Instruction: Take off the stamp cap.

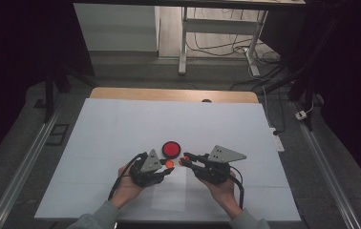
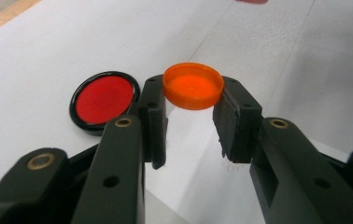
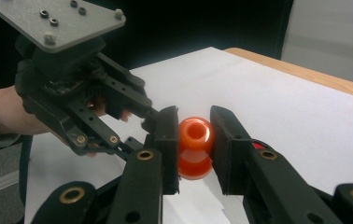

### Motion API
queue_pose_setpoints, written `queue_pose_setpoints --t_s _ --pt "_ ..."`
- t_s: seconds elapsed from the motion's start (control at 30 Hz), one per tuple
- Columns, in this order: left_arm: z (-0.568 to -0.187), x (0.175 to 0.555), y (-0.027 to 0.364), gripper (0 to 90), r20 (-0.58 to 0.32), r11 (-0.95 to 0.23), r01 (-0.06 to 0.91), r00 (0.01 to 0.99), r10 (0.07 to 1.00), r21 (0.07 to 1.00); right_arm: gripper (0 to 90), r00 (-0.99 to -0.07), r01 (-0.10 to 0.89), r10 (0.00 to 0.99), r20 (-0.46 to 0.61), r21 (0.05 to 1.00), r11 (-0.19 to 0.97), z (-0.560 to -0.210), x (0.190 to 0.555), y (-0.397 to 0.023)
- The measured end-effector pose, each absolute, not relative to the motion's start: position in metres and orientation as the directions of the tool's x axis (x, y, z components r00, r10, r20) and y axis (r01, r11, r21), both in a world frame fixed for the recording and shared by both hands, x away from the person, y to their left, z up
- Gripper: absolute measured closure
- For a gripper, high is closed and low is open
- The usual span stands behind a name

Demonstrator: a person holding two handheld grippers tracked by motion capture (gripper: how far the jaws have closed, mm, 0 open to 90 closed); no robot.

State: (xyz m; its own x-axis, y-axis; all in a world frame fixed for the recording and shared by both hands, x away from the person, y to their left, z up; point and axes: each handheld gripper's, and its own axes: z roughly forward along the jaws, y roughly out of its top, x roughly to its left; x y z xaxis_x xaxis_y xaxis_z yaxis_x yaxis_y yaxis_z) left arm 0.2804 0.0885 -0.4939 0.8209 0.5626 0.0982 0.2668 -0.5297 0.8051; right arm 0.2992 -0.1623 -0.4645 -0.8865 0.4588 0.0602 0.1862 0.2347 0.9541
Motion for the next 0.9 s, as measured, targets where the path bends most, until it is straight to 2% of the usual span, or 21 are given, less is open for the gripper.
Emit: queue_pose_setpoints --t_s 0.47,0.9 --pt "-0.488 0.277 0.111 65.3 0.079 -0.498 0.285 0.803 0.59 0.819 72.8 -0.873 0.188 0.484 0.062 0.958 0.216 -0.464 0.302 -0.168" --pt "-0.488 0.269 0.149 65.2 0.05 -0.466 0.327 0.774 0.631 0.822 72.8 -0.863 0.192 0.5 0.064 0.959 0.208 -0.464 0.305 -0.175"
